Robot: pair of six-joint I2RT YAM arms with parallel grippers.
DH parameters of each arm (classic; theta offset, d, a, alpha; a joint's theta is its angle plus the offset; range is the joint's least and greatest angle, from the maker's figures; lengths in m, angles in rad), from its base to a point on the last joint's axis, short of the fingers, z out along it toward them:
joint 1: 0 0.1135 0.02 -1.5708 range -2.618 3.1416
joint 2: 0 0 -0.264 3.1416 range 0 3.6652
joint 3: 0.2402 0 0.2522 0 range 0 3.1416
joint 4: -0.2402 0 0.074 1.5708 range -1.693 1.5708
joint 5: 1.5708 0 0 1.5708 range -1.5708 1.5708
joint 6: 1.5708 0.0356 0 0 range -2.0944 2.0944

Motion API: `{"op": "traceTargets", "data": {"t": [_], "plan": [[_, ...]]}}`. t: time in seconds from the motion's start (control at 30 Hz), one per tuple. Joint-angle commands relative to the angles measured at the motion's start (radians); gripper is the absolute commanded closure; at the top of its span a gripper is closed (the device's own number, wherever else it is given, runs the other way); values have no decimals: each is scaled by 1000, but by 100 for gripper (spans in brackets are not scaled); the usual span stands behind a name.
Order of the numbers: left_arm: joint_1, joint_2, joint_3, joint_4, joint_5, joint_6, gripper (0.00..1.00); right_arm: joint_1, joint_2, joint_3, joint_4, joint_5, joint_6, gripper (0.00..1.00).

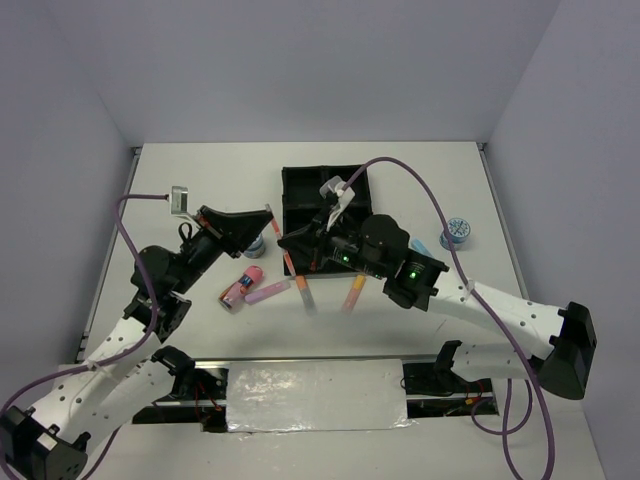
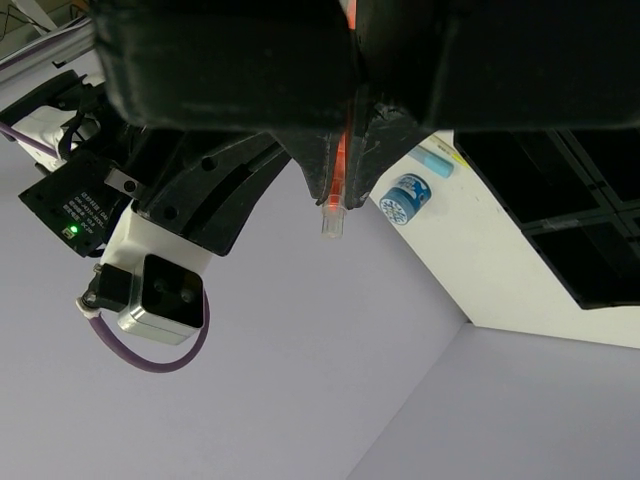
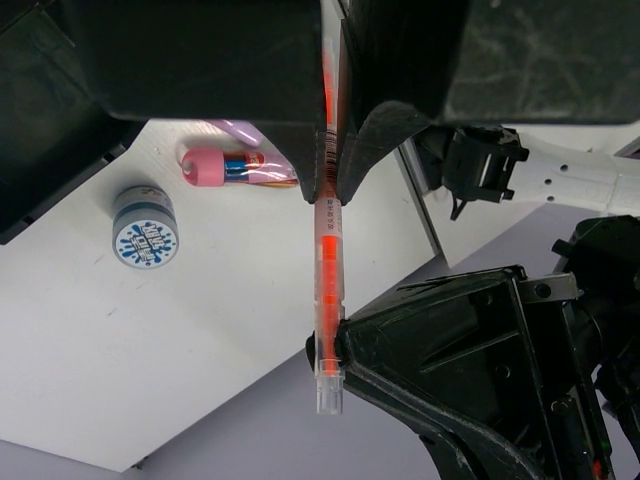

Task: Sort the stationery into containers
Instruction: Close the pen cap on the pen.

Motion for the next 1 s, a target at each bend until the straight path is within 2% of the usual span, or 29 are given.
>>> {"op": "traceTargets", "data": {"t": [0.0, 0.4, 0.97], "plan": [[-42, 19, -25, -56, 150, -13, 100, -29, -20, 78, 253, 43, 13, 100], [-80, 19, -32, -95, 131, 31, 100, -71, 29, 265, 155, -18, -53, 100], [-114, 27, -43, -132, 105, 54, 100, -97, 98, 424, 130, -101, -68, 100]]}}
